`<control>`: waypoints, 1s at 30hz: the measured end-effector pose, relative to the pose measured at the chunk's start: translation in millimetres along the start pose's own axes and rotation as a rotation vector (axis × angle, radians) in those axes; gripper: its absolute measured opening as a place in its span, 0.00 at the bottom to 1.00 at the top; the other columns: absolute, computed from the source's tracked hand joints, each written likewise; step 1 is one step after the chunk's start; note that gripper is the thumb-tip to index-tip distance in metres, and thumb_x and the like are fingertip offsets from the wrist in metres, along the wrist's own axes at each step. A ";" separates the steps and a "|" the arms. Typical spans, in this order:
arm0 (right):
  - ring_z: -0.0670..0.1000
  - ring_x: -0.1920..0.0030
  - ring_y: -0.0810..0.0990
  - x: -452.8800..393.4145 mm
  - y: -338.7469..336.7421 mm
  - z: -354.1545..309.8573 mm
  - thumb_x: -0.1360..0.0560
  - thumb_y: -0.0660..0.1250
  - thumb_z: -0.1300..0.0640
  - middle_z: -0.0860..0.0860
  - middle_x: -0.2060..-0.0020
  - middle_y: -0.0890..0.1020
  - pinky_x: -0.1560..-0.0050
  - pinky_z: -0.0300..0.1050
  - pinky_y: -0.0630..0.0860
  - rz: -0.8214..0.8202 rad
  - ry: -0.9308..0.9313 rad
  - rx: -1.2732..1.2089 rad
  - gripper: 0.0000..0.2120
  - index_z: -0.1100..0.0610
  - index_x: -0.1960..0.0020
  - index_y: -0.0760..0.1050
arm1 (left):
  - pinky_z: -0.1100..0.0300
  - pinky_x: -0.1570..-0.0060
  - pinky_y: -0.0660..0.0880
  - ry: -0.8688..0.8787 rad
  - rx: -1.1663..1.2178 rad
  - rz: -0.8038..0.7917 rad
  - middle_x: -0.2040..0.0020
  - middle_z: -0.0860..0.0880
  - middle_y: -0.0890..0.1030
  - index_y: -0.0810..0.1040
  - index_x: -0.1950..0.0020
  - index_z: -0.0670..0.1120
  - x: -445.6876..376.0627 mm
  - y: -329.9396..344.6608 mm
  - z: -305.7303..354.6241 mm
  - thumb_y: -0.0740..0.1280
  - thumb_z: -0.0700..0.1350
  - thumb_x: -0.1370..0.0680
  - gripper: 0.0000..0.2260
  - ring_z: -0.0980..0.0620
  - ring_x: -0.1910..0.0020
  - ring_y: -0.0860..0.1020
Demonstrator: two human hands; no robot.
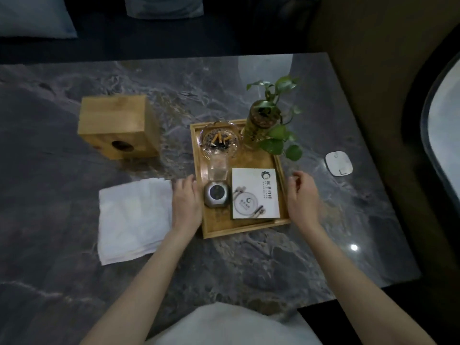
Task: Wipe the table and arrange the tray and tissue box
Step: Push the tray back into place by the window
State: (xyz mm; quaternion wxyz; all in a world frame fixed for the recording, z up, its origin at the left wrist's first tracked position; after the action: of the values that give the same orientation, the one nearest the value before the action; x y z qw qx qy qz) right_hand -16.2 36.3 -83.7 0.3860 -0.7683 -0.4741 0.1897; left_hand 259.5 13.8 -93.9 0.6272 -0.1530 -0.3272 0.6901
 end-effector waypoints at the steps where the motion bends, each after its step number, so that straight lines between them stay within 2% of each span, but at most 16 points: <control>1: 0.58 0.45 0.76 -6.4 6.7 3.5 0.21 0.57 0.57 0.59 0.46 0.78 0.46 0.53 0.73 -0.056 -0.001 0.034 0.12 0.60 0.41 0.72 | 0.57 0.47 0.66 -0.025 -0.027 0.004 0.40 0.39 0.74 0.70 0.37 0.40 -4.6 3.2 -2.7 0.52 0.44 0.19 0.15 0.44 0.44 0.72; 4: 0.59 0.47 0.77 -18.5 22.9 4.6 0.21 0.57 0.54 0.57 0.48 0.80 0.50 0.53 0.74 -0.203 -0.027 0.136 0.11 0.57 0.43 0.72 | 0.56 0.53 0.66 -0.049 -0.098 0.003 0.46 0.39 0.78 0.74 0.44 0.40 -16.2 10.6 -4.9 0.52 0.46 0.19 0.14 0.46 0.52 0.72; 6: 0.60 0.49 0.78 -21.9 27.1 3.0 0.21 0.56 0.54 0.57 0.49 0.81 0.52 0.52 0.74 -0.242 -0.049 0.187 0.10 0.57 0.44 0.71 | 0.56 0.57 0.66 -0.042 -0.153 0.015 0.50 0.39 0.79 0.74 0.48 0.40 -21.8 12.9 -4.8 0.53 0.46 0.19 0.14 0.44 0.55 0.74; 12: 0.65 0.56 0.81 -23.7 32.7 -0.5 0.20 0.55 0.50 0.62 0.57 0.83 0.58 0.55 0.74 -0.221 -0.153 0.297 0.13 0.60 0.46 0.69 | 0.49 0.62 0.73 -0.018 -0.278 0.032 0.56 0.39 0.81 0.72 0.49 0.41 -27.0 14.5 -4.1 0.56 0.51 0.21 0.14 0.39 0.60 0.77; 17: 0.66 0.58 0.81 -28.1 37.7 -5.1 0.20 0.53 0.50 0.62 0.58 0.83 0.61 0.55 0.74 -0.193 -0.167 0.374 0.15 0.62 0.46 0.67 | 0.51 0.64 0.70 0.002 -0.329 0.001 0.57 0.37 0.80 0.71 0.49 0.39 -34.6 14.3 1.6 0.59 0.49 0.21 0.12 0.38 0.60 0.77; 20: 0.65 0.56 0.81 -27.6 39.6 -6.0 0.19 0.51 0.51 0.62 0.56 0.83 0.60 0.54 0.74 -0.223 -0.142 0.400 0.14 0.62 0.45 0.66 | 0.53 0.64 0.68 0.024 -0.286 -0.062 0.58 0.36 0.79 0.70 0.53 0.38 -40.8 14.4 1.4 0.61 0.46 0.22 0.10 0.38 0.60 0.76; 24: 0.63 0.53 0.81 -26.0 39.9 -10.4 0.18 0.48 0.53 0.60 0.52 0.83 0.60 0.52 0.74 -0.242 -0.216 0.477 0.15 0.62 0.41 0.66 | 0.52 0.63 0.67 0.025 -0.303 -0.086 0.58 0.35 0.79 0.69 0.54 0.38 -43.0 14.5 2.5 0.60 0.45 0.22 0.10 0.37 0.59 0.76; 27: 0.64 0.53 0.81 -26.5 37.7 -11.2 0.19 0.49 0.55 0.62 0.53 0.83 0.59 0.52 0.74 -0.232 -0.253 0.433 0.15 0.64 0.42 0.68 | 0.52 0.65 0.66 0.035 -0.331 -0.096 0.59 0.34 0.78 0.69 0.54 0.37 -44.2 14.4 4.1 0.61 0.44 0.22 0.09 0.37 0.61 0.76; 30: 0.66 0.58 0.81 -28.3 37.2 -11.8 0.20 0.54 0.58 0.66 0.57 0.83 0.62 0.55 0.75 -0.214 -0.282 0.351 0.13 0.67 0.46 0.71 | 0.52 0.66 0.67 0.042 -0.342 -0.106 0.60 0.36 0.78 0.69 0.56 0.39 -44.1 13.4 6.3 0.61 0.44 0.22 0.08 0.41 0.64 0.75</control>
State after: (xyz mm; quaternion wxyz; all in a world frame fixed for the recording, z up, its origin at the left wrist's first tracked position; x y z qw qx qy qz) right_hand -0.4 -2.7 -107.1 0.4612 -0.6009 -0.5617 0.3327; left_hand 252.6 -30.4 -106.6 0.6342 -0.2543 -0.4342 0.5870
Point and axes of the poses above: each hand's wrist, its own x-axis away from the middle knuckle, its own y-axis out of the palm, z = x × y, the point moved 7 cm from there along -x, towards the middle knuckle
